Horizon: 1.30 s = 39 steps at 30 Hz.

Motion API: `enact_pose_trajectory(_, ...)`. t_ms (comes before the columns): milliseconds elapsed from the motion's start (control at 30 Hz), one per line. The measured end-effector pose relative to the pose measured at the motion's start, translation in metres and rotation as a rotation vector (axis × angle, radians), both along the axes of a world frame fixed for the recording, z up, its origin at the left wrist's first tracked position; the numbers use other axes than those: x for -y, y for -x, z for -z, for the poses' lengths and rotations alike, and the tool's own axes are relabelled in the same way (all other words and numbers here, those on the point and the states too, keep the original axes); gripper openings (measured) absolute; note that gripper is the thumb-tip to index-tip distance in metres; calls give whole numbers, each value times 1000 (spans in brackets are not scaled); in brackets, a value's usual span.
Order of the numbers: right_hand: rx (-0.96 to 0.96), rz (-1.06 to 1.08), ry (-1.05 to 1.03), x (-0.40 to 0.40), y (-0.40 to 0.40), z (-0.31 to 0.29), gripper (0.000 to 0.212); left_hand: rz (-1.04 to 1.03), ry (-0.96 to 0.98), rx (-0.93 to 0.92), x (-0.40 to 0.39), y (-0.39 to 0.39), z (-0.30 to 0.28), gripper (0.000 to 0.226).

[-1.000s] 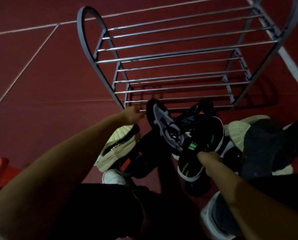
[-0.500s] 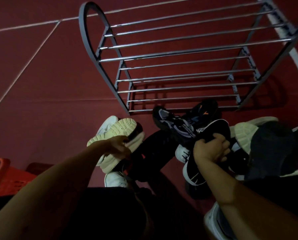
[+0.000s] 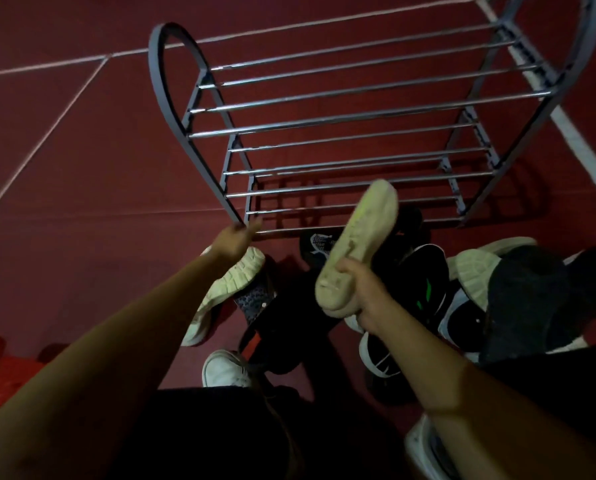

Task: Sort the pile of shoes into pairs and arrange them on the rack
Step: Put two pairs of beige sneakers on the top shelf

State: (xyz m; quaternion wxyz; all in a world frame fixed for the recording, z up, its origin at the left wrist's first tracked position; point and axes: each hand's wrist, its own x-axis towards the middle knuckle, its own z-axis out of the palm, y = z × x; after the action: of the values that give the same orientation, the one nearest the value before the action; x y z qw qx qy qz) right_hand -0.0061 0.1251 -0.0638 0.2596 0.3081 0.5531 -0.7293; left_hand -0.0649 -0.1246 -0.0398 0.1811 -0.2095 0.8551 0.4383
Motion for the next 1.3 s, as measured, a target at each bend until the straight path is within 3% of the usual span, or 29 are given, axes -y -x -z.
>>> enact_pose_trajectory(33, 5, -2, 49, -16, -1, 3, 30, 17, 238, 53, 24, -12, 17, 50)
enact_pose_trajectory(67, 7, 0, 97, -28, -5, 6, 24, 50, 411, 163, 47, -30, 35, 54)
enact_pose_trajectory(100, 18, 17, 135, -38, -9, 11, 23, 104, 538, 293, 64, -49, 50, 72)
enact_pose_trajectory(167, 40, 18, 150, -50, -15, 19, 26, 113, 719, 398, 81, -71, 75, 109)
enact_pose_trajectory(233, 35, -6, 109, -52, -14, 20, 27, -25, 749, 350, 63, -66, 66, 110)
enact_pose_trajectory(333, 55, 16, 106, -49, -8, 21, 28, 2, 646, 201, 35, -41, 39, 77)
enact_pose_trajectory(400, 51, 35, 102, -44, -7, 22, 26, 218, 529, 119, 26, -35, 29, 65)
enact_pose_trajectory(467, 36, 35, 89, -42, -8, 25, 26, 410, 296, 227, 17, -41, 32, 40)
enact_pose_trajectory(533, 30, 30, 78, -42, -9, 26, 25, 472, 261, 284, 20, -44, 41, 25)
enact_pose_trajectory(600, 31, 33, 86, -42, -9, 26, 25, 426, 266, 215, 29, -48, 55, 28)
enact_pose_trajectory(667, 39, 26, 90, -44, -9, 27, 24, 309, 118, 166, 44, -55, 69, 56)
enact_pose_trajectory(733, 40, 26, 99, -46, -10, 29, 24, 227, -92, 263, 50, -63, 74, 94)
enact_pose_trajectory(800, 34, 33, 115, -46, -10, 27, 24, 219, -116, 456, 49, -68, 69, 114)
enact_pose_trajectory(867, 33, 36, 118, -46, -11, 25, 24, 250, -48, 595, 47, -65, 64, 109)
enact_pose_trajectory(933, 43, 20, 121, -47, -11, 25, 24, 239, 3, 620, 46, -61, 66, 97)
enact_pose_trajectory(1033, 72, -31, 83, -47, -14, 29, 22, 157, 54, 508, 46, -59, 72, 96)
enact_pose_trajectory(1167, 74, -102, -8, -50, -15, 32, 18, 59, -125, 336, 28, -54, 62, 80)
enact_pose_trajectory(1300, 42, -295, -159, -45, -13, 47, 66, -18, -250, 250, 6, -35, 40, 79)
